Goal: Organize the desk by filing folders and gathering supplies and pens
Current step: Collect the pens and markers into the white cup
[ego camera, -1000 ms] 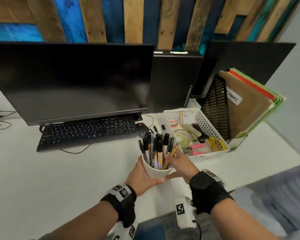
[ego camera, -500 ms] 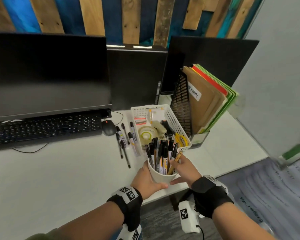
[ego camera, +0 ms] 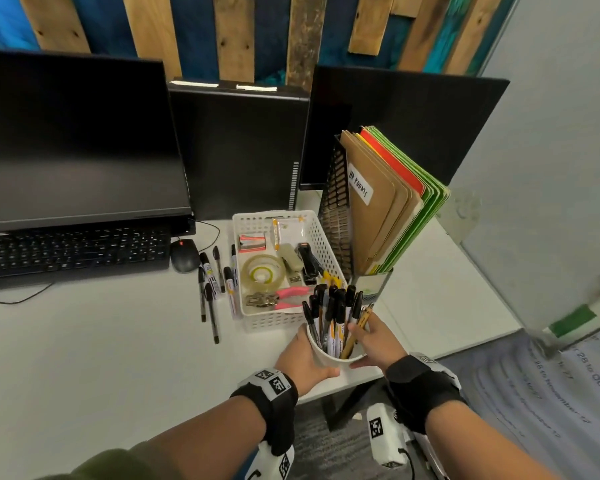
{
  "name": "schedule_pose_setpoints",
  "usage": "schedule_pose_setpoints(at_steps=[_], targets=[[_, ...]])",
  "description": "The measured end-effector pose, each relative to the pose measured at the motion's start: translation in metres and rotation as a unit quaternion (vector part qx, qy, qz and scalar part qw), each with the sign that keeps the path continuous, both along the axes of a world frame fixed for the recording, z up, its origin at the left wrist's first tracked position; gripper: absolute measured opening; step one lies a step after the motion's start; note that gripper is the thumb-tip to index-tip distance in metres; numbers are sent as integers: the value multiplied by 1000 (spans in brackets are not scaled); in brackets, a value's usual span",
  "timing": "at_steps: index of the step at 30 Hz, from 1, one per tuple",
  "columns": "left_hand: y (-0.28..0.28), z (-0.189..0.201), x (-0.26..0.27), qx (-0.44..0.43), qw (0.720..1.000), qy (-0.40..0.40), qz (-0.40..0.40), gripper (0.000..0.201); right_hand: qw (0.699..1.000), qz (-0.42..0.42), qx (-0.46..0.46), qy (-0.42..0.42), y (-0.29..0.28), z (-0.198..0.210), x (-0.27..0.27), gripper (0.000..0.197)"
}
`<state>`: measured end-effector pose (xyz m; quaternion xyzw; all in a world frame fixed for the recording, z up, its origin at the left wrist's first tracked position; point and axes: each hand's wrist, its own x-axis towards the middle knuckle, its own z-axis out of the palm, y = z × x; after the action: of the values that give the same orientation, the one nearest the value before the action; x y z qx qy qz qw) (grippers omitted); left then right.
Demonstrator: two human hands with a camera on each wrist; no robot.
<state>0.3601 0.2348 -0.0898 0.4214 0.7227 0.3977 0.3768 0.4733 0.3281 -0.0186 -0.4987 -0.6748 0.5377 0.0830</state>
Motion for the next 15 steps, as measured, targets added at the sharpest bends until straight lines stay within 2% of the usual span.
schedule_pose_setpoints(at_steps=[4,8,12,15], targets=[[12,3,5,2,1000,-9,3,99,1000,5,2,-5,14,-3,0,24],[22,8,4,-4,1000,-14,6,99,1000,6,-4,-11,26,-4,-2,28],[28,9,1,-21,1000,-6,7,101,1000,-6,-5,-17,33,-4,-7,18],[29,9,-2,-29,1000,-2,3,102,1000,-8,5,-18,34,-6,-9,21]])
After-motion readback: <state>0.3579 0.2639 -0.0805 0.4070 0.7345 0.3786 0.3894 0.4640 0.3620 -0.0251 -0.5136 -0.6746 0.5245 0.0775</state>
